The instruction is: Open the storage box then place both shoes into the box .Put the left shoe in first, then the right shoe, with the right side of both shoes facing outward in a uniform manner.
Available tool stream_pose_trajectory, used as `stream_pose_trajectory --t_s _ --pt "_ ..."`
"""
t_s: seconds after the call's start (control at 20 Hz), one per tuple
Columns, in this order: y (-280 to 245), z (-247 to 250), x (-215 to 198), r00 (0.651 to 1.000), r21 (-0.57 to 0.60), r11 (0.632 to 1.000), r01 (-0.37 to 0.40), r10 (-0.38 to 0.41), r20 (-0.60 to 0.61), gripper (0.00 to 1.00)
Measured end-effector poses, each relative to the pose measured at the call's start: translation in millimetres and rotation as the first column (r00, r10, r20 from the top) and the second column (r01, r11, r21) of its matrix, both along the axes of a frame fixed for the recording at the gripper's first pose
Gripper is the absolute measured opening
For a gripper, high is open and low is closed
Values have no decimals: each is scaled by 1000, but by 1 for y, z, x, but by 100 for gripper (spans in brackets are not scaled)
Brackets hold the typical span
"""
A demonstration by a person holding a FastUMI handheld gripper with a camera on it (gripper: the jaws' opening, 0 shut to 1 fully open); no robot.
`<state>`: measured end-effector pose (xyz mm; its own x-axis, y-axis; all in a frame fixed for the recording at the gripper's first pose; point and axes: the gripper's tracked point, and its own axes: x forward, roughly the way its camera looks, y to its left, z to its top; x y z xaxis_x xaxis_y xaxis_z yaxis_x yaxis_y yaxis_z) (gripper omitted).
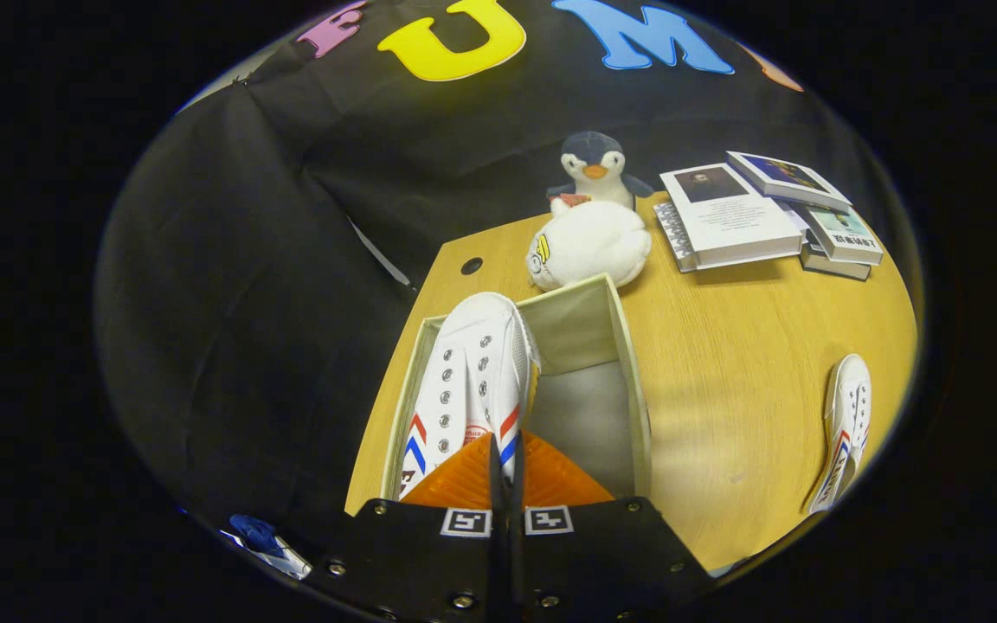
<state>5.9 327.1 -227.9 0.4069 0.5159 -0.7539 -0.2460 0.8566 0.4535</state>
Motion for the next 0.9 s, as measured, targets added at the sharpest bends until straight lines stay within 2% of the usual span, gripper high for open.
stream_pose_trajectory --t_s 0.6,0.75,0.8,0.9 --pt "33 -57 -10 996 -66 998 8 -14 -91 0" --pt "37 -61 -12 995 -51 998 -23 18 -98 2" --pt "42 -62 -15 994 -36 998 -44 40 -102 7" --pt "47 -57 -8 996 -7 998 -70 69 -55 45"
